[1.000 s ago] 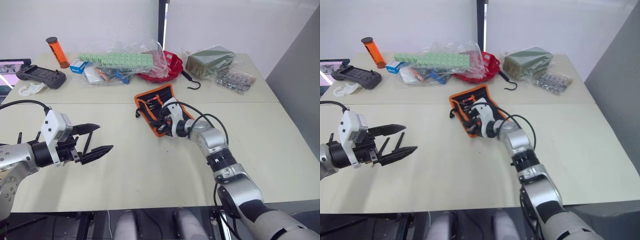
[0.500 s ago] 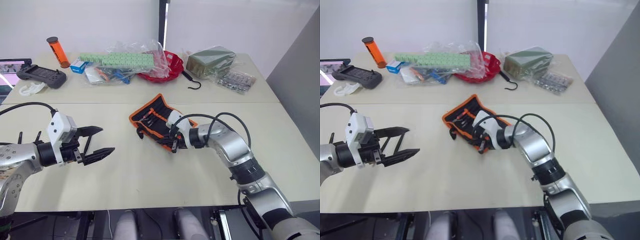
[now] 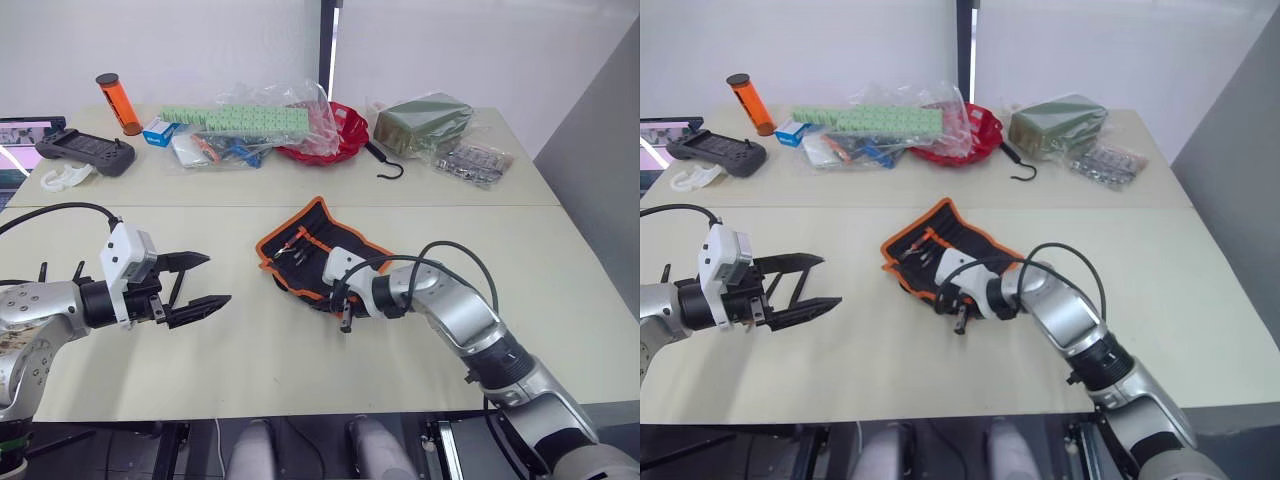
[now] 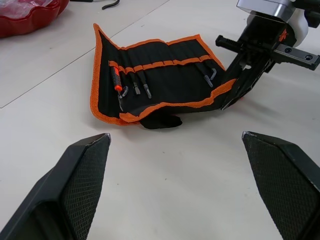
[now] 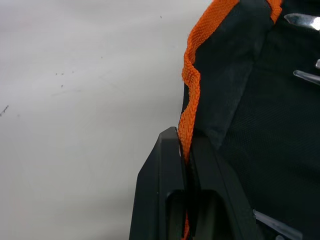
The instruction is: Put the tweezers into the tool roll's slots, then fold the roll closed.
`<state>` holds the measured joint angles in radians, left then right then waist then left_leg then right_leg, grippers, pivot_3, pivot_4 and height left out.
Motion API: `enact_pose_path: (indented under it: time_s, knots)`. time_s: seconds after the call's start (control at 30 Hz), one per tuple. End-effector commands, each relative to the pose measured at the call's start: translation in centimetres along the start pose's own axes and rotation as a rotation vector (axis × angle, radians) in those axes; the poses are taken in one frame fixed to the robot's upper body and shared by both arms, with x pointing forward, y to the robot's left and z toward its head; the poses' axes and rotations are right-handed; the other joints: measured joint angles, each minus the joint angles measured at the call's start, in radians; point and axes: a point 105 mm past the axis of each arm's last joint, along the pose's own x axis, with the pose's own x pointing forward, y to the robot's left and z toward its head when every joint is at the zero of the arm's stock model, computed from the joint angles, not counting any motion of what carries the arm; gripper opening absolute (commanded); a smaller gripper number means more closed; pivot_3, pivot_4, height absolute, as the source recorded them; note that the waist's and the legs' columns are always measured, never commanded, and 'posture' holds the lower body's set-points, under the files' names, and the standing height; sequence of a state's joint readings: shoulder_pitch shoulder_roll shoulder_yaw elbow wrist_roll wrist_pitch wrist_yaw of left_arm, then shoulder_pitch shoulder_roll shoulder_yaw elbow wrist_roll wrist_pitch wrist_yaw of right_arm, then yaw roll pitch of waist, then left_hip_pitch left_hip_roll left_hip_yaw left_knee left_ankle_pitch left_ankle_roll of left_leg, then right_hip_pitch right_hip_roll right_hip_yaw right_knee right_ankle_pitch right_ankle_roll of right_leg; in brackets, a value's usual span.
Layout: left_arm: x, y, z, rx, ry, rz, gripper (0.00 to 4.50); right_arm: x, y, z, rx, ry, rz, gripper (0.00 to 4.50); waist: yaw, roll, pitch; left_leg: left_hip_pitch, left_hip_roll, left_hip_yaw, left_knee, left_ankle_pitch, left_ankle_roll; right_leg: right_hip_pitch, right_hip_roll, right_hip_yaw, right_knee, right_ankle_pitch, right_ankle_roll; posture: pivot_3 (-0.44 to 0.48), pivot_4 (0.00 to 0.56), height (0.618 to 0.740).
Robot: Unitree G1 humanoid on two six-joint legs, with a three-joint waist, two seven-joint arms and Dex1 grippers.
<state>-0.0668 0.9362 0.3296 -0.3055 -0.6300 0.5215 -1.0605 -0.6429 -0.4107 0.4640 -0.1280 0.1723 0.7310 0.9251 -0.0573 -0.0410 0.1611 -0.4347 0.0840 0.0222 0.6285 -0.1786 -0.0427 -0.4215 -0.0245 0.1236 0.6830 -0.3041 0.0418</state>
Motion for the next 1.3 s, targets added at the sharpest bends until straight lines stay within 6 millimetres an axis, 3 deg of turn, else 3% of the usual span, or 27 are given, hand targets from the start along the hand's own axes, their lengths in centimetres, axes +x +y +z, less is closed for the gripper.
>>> enact_pose_path:
  time_s: [0.03, 0.3, 0.5, 0.73, 0.93, 1.17, 1.2, 1.3]
  knots:
    - [0.0, 0.0, 0.7, 0.043, -0.019, -0.008, 4.50, 0.5, 0.1, 1.7, 0.010, -0.062, -0.009, 0.07, 0.000, 0.000, 0.000, 0.000, 0.000, 0.000, 0.000, 0.000, 0.000, 0.000, 0.000, 0.000, 0.000, 0.000, 0.000, 0.000, 0.150, 0.738]
    - [-0.1, 0.2, 0.7, 0.050, -0.011, -0.011, 4.50, 2.2, -0.2, 1.2, 0.014, -0.026, -0.033, 0.07, 0.011, 0.000, 0.000, 0.000, 0.000, 0.000, 0.001, 0.000, 0.000, 0.000, 0.000, 0.000, 0.000, 0.000, 0.000, 0.000, 0.150, 0.738]
    - [-0.3, 0.3, 0.5, 0.051, 0.001, -0.012, 4.50, 2.2, 1.4, 2.8, 0.103, -0.132, 0.079, 1.98, 0.013, 0.000, 0.000, 0.000, 0.000, 0.000, 0.001, 0.000, 0.000, 0.000, 0.000, -0.001, 0.000, 0.000, 0.000, 0.000, 0.150, 0.738]
    - [0.3, 0.8, 0.9, 0.063, -0.008, -0.027, 4.50, 2.0, 1.2, 2.9, 0.172, -0.172, 0.097, 4.37, 0.017, 0.000, 0.000, 0.000, 0.000, 0.000, 0.001, 0.000, 0.000, 0.000, 0.000, -0.001, 0.000, 0.000, 0.000, 0.000, 0.150, 0.738]
    - [2.2, 1.7, 2.9, 0.034, -0.106, -0.040, 4.50, -0.8, -0.1, 5.1, 0.251, -0.311, 0.054, 4.48, 0.022, 0.000, 0.000, -0.002, 0.000, -0.002, 0.003, 0.000, 0.000, 0.001, 0.000, -0.002, 0.001, 0.000, 0.000, 0.000, 0.150, 0.738]
    - [6.3, 2.8, 4.9, 0.071, -0.157, -0.166, 4.50, -2.4, -1.3, 3.4, 0.377, -0.346, -0.034, 4.48, 0.033, 0.000, 0.000, -0.003, -0.001, -0.005, 0.005, 0.000, 0.000, 0.002, 0.000, -0.004, 0.002, 0.000, 0.000, 0.000, 0.150, 0.738]
    - [6.8, 3.0, 5.1, 0.088, -0.158, -0.179, 3.93, -2.5, -1.3, 3.4, 0.383, -0.350, -0.041, 4.50, 0.034, 0.000, 0.000, -0.003, -0.001, -0.005, 0.005, 0.000, 0.000, 0.001, 0.000, -0.004, 0.001, 0.000, 0.000, 0.000, 0.150, 0.738]
    - [7.8, 3.3, 5.1, 0.127, -0.138, -0.233, 3.01, -2.9, -0.9, 3.3, 0.391, -0.357, -0.053, 4.50, 0.031, 0.000, 0.000, -0.004, -0.001, -0.005, 0.005, 0.000, 0.000, 0.000, 0.001, -0.003, 0.002, 0.000, 0.000, 0.000, 0.150, 0.738]
